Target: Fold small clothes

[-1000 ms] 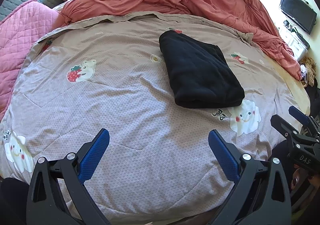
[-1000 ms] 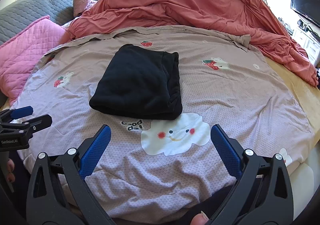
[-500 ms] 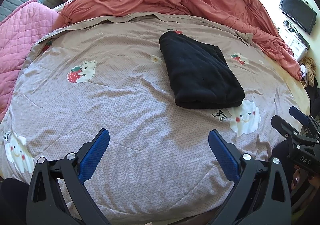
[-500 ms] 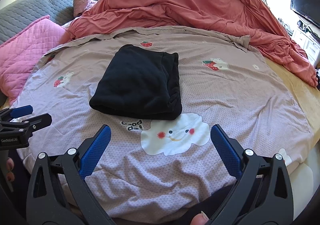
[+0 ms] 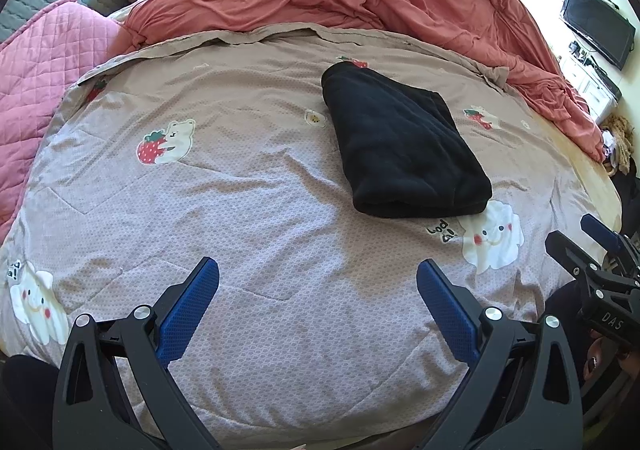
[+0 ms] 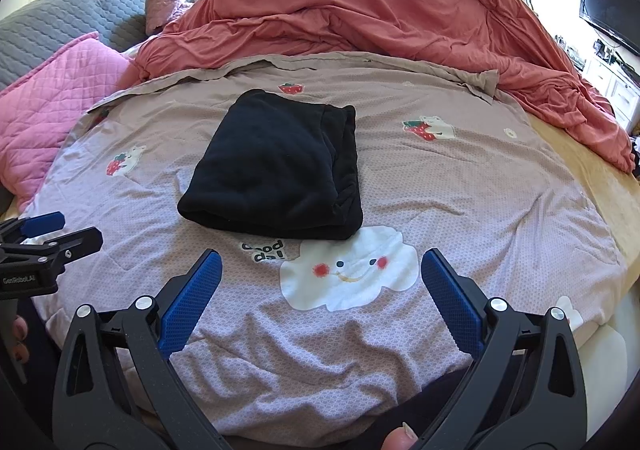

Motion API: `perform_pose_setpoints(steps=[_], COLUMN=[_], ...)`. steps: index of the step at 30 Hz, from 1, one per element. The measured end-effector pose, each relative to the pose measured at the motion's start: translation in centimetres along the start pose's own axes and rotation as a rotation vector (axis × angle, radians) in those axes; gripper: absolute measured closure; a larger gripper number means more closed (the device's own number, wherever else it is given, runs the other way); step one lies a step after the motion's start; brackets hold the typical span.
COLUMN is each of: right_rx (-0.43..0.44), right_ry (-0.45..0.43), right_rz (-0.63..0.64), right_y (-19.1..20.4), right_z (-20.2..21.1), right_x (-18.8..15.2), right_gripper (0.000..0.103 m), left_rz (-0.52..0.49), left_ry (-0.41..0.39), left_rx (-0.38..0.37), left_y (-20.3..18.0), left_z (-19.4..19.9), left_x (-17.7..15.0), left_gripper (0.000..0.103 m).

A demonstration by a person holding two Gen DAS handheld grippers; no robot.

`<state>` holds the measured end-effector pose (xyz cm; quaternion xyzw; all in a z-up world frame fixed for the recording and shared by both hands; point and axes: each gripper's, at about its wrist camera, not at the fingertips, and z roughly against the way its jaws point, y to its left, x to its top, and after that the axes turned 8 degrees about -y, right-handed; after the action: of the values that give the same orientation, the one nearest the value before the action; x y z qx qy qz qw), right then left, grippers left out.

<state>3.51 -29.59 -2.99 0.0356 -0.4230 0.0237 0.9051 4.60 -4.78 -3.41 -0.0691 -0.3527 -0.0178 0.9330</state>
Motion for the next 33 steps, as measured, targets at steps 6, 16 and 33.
perform_pose_setpoints(steps=[6, 16, 33], right_rx=[-0.002, -0.003, -0.004], right_ry=[0.000, -0.001, -0.001], right_rz=[-0.002, -0.002, 0.001], right_y=[0.11, 0.02, 0.22], right_z=[0.02, 0.03, 0.03], right_x=[-0.03, -0.01, -0.06], right_gripper=[0.009, 0.009, 0.009], left_rz=[0.000, -0.003, -0.008], left_ry=[-0.001, -0.004, -0.006], left_rx=[0.000, -0.004, -0.004], left_y=[-0.02, -0.04, -0.04], left_z=[0.01, 0.11, 0.12], left_x=[0.01, 0.16, 0.22], left_gripper=[0.004, 0.004, 0.004])
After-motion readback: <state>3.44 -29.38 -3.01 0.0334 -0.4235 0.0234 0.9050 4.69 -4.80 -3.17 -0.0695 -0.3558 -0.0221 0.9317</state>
